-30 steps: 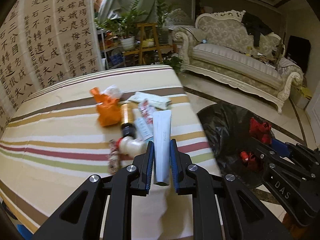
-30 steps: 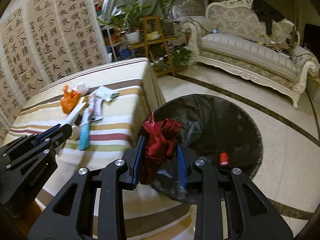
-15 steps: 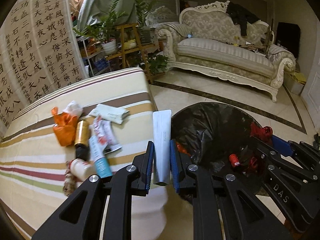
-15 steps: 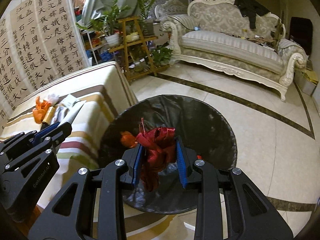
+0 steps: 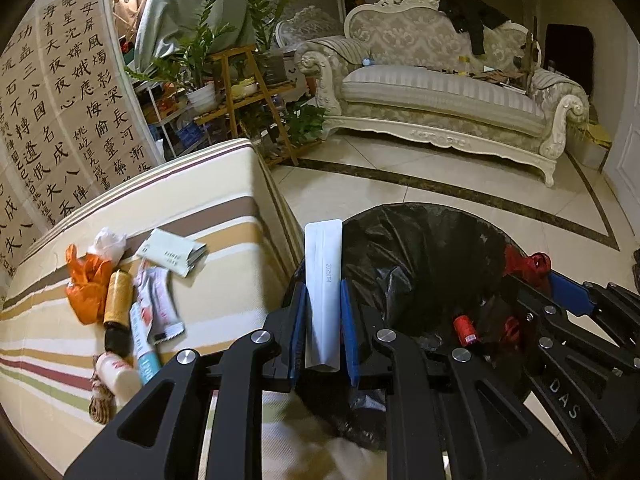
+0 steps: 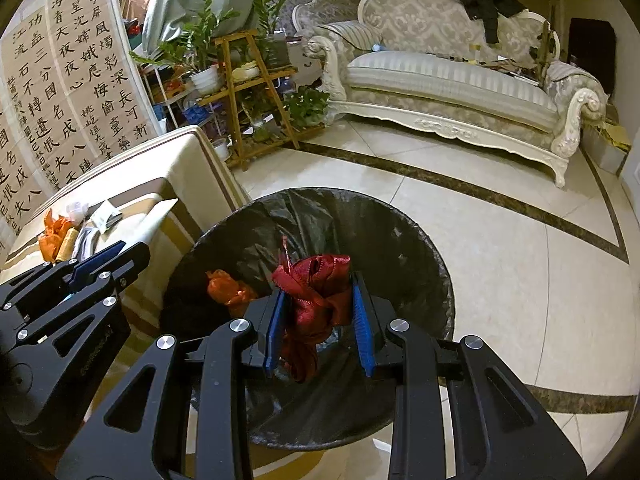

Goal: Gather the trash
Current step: 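Carry both items over the bin and open both tools to release them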

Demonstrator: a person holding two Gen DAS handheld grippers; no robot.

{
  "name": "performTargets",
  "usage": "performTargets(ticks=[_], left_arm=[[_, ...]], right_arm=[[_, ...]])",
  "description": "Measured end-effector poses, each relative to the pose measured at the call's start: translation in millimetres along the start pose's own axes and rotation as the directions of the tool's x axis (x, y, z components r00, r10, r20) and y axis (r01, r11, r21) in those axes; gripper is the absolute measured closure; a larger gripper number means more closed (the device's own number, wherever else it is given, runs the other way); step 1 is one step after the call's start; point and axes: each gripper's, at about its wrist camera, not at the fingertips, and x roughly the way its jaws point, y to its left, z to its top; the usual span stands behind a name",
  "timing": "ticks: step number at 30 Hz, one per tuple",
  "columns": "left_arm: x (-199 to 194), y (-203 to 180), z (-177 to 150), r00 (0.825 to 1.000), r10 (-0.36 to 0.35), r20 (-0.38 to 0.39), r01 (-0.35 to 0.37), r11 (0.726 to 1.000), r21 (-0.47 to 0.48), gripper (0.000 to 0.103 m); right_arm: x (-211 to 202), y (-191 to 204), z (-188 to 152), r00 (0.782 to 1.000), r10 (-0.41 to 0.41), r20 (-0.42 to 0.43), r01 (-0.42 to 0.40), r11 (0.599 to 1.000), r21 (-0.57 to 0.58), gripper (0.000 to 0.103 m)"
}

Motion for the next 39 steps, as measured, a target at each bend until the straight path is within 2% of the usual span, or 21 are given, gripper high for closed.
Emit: performTargets(ticks=[3,5,7,8,9,16,20,22,26,39], left_arm=[[4,-3,4,1.0,0.0,-0.003,0.0,1.0,0.009,0.084],[6,-5,5,1.0,0.003,-0.009,-0.003,1.0,0.014,0.077],[7,-4,5,1.0,0.008,-0.01,-0.008,1.0,0.007,0.055],[6,-4,5,1.0,0.011,-0.006,-0.011,1.0,0.002,0.052],[5,-3,5,1.0,0.012,-0.002,-0.012,1.0,-0.001,0.049],[3,-1,4,1.0,0.014,0.006,-0.014,1.0,-0.006,0.037],[-3,4,2,1.0,0.02,0.013,-0.02,1.0,-0.008,0.034],[-6,9,0,1.0,0.022,0.011,-0.021,1.0,-0.013,0.034],[-14,21,-6,0.999,0.034,0.01,-0.033,0.999,-0.025,0.034],[-45,97,-34,0.992,0.13,-0.002,-0.129,0.984,-0.124,0.034]], right_arm=[[4,-6,2,1.0,-0.003,-0.003,0.003,1.0,0.013,0.073],[5,-8,3,1.0,-0.006,-0.003,0.006,1.0,0.021,0.072],[6,-11,3,1.0,-0.007,-0.006,0.007,1.0,0.026,0.069],[6,-12,3,1.0,-0.007,-0.007,0.007,1.0,0.03,0.064],[6,-13,3,1.0,-0.009,-0.003,0.009,0.999,0.033,0.059],[3,-13,3,1.0,-0.023,0.005,0.022,0.999,0.036,0.058],[-1,-16,4,1.0,-0.024,0.013,0.023,0.999,0.046,0.056],[-3,-15,3,1.0,-0.025,0.015,0.024,0.999,0.047,0.049],[-7,-7,2,1.0,-0.016,0.016,0.016,0.999,0.034,0.049],[-18,61,-4,0.997,0.079,0.006,-0.079,0.995,-0.065,0.049]])
